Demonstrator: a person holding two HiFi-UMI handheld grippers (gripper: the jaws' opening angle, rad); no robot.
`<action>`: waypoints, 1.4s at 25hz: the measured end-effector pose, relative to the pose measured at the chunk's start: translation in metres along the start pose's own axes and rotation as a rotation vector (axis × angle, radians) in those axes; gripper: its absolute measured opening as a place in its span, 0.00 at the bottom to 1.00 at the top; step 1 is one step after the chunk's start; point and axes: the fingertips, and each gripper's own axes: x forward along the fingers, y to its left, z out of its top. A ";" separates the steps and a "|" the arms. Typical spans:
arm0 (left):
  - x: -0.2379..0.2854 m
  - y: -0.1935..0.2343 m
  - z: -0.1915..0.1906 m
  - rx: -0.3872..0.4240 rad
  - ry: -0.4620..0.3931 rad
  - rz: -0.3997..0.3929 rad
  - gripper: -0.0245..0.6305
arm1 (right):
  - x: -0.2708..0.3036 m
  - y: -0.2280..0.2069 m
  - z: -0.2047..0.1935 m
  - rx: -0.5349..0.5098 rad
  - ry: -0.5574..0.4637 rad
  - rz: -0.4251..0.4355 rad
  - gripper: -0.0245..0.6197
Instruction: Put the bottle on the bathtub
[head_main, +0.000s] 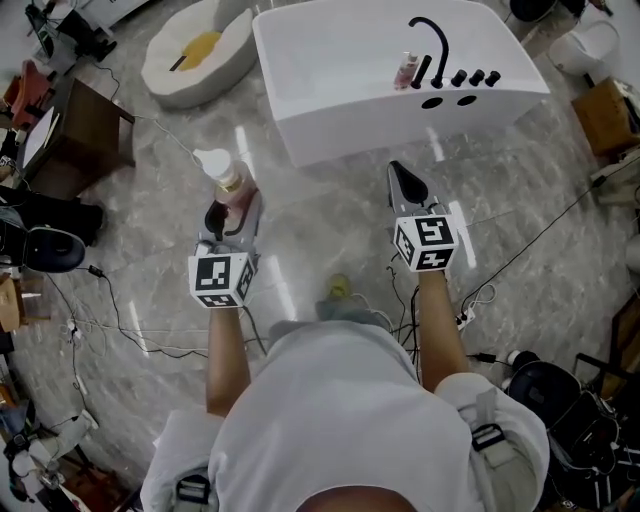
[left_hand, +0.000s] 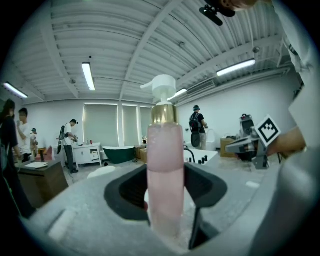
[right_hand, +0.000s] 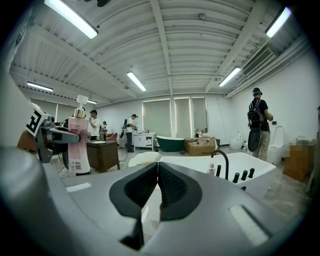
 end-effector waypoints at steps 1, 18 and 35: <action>0.005 0.001 0.003 0.003 0.000 0.004 0.37 | 0.005 -0.003 0.002 0.004 -0.005 0.005 0.04; 0.085 -0.008 0.021 -0.016 -0.049 -0.044 0.37 | 0.038 -0.061 0.017 0.012 -0.053 -0.024 0.04; 0.293 0.097 0.016 -0.049 -0.020 -0.181 0.37 | 0.226 -0.121 0.032 0.024 0.043 -0.114 0.04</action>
